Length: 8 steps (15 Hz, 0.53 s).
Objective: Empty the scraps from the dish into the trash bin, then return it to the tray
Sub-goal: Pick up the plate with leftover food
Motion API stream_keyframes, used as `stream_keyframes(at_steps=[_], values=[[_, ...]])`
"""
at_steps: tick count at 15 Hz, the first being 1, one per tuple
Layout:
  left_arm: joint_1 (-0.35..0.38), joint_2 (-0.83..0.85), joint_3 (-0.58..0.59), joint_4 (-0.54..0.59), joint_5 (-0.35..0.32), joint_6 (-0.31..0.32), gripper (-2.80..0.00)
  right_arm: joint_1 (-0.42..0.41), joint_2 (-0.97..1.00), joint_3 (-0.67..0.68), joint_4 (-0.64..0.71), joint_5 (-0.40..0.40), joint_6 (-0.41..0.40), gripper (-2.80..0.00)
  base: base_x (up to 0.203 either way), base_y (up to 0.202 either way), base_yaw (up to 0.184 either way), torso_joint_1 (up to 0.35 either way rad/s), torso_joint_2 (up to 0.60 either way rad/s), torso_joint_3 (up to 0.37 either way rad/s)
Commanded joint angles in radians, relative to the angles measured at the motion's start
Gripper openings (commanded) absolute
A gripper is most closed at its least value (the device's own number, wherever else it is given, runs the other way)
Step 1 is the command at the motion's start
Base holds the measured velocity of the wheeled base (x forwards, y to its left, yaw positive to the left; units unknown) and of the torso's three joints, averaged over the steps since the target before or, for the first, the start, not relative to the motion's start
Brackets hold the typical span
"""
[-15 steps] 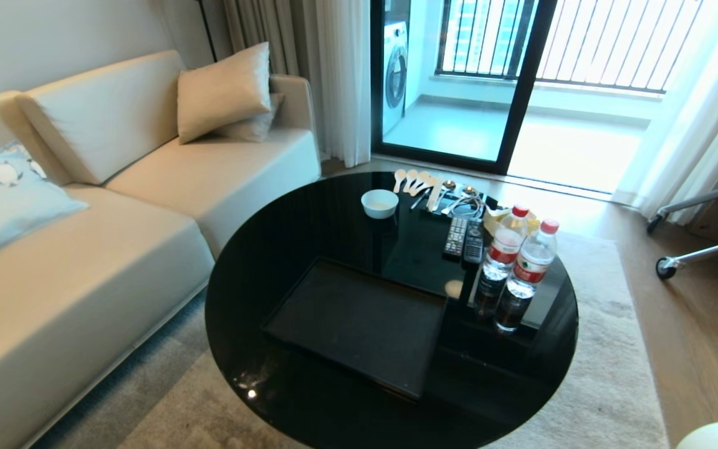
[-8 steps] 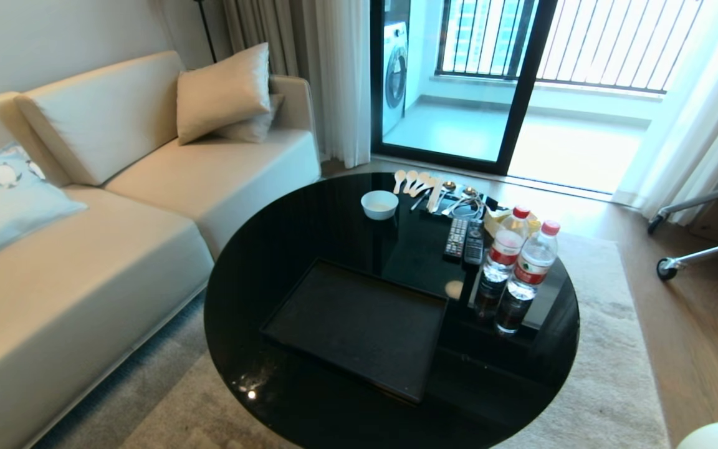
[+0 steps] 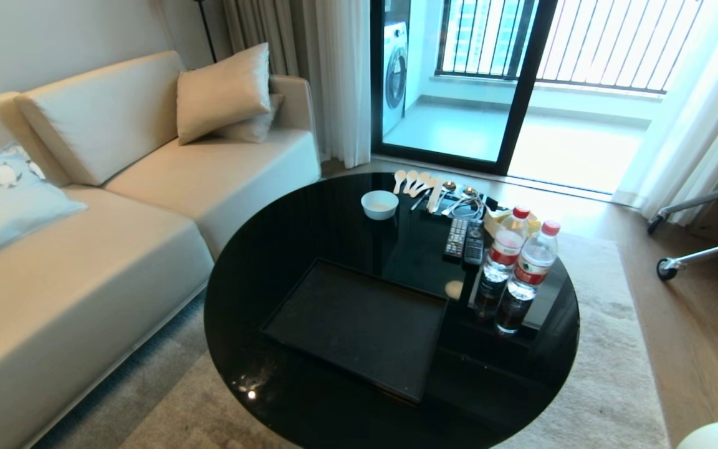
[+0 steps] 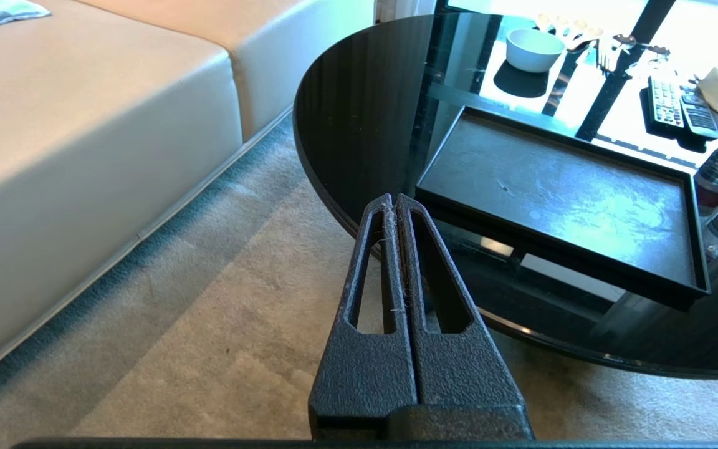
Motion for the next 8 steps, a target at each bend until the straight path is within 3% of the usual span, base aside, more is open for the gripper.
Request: stream_keyframes(at_steps=[1, 8], values=[[0.0, 0.0, 0.0, -0.001, 0.0, -0.001, -2.8, 0.001, 0.001, 0.002, -0.001, 0.0, -0.014, -2.8, 0.0, 0.0, 0.0, 0.0, 0.0, 0.0], [0.0, 0.0, 0.0, -0.001, 0.0, -0.001, -2.8, 0.001, 0.018, -0.141, 0.023, 0.12, -0.078, -2.8, 0.0, 0.0, 0.0, 0.0, 0.0, 0.0]])
